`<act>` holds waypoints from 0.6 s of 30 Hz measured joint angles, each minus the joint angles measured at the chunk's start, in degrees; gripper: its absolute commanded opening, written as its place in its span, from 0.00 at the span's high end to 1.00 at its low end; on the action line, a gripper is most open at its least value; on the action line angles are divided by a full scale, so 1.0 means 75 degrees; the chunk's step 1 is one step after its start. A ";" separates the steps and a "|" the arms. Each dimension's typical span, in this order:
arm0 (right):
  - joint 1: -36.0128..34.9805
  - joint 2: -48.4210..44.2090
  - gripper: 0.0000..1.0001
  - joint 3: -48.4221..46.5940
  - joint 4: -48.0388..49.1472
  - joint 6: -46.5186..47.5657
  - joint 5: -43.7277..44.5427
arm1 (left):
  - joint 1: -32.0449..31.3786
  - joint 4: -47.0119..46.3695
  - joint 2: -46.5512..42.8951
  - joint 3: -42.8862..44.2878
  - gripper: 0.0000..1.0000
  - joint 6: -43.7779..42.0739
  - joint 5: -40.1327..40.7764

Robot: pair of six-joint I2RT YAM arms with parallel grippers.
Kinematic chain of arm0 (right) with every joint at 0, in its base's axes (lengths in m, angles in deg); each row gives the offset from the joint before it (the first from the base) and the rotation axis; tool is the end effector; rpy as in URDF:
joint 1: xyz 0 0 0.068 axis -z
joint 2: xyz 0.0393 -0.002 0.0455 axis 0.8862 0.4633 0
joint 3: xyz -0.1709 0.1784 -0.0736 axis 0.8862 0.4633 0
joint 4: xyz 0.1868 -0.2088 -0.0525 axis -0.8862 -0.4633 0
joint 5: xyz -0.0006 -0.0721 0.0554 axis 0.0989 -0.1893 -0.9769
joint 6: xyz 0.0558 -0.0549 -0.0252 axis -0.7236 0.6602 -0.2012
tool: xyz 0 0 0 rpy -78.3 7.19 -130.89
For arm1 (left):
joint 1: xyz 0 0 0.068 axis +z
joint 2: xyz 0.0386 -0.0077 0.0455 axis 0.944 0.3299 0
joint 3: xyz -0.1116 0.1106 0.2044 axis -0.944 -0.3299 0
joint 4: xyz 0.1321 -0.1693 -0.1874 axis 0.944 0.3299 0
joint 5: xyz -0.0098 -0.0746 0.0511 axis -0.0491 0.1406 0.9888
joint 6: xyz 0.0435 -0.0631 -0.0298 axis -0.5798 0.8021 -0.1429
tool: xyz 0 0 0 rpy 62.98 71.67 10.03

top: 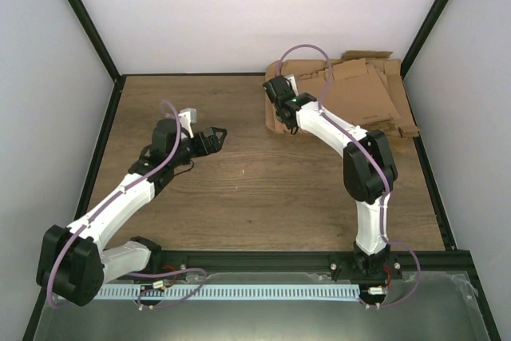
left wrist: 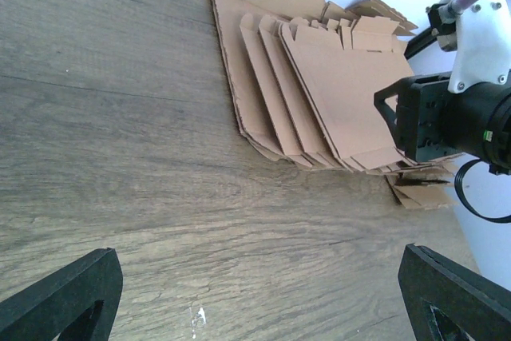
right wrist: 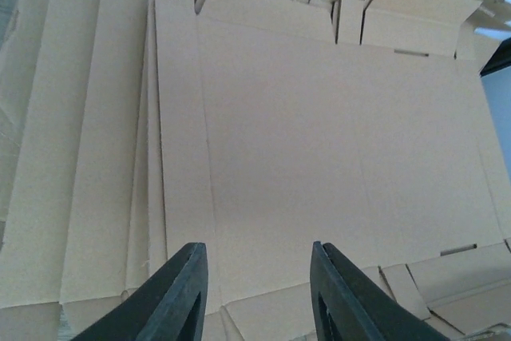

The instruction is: Fold the paper box

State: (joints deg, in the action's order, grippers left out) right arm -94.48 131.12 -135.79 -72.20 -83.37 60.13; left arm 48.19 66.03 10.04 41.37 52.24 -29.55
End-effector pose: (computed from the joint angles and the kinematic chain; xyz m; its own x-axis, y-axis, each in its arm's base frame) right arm 0.4219 0.2096 0.2050 -0.7008 -0.3626 -0.6143 -0.0296 0.8752 -0.4829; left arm 0.2864 -0.1365 0.2218 -0.6487 -0.3105 -0.6949 0.2455 0.7788 -0.5772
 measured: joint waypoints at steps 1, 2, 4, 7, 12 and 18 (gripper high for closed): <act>0.0026 0.0000 0.60 0.0038 -0.0006 0.0020 -0.0047 | 0.0000 0.0000 0.0000 0.0000 0.02 0.0000 -0.0003; 0.0055 0.0009 0.60 0.0067 -0.0020 0.0017 -0.0079 | 0.0000 0.0000 0.0000 0.0000 0.02 0.0000 -0.0003; 0.0114 0.0058 0.59 0.0099 -0.0070 0.0003 -0.0178 | 0.0000 0.0000 0.0000 0.0000 0.02 0.0003 -0.0006; 0.0289 0.0096 0.58 0.0239 -0.0149 -0.0070 -0.0577 | 0.0000 -0.0009 0.0003 0.0000 0.02 0.0006 -0.0122; 0.0994 -0.0615 0.56 0.1032 0.0108 -0.0425 -0.2346 | 0.0000 -0.0125 0.0119 0.0000 0.02 0.0041 -0.0399; 0.3098 -0.2037 0.43 0.1562 0.0813 -0.1081 -0.4730 | 0.0000 -0.0353 0.0323 0.0000 0.02 0.0119 -0.0729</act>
State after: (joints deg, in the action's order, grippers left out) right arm -71.24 115.84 -124.08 -66.10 -91.48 24.66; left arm 48.19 63.38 12.46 41.37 53.14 -35.01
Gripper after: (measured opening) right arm 0.550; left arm 0.980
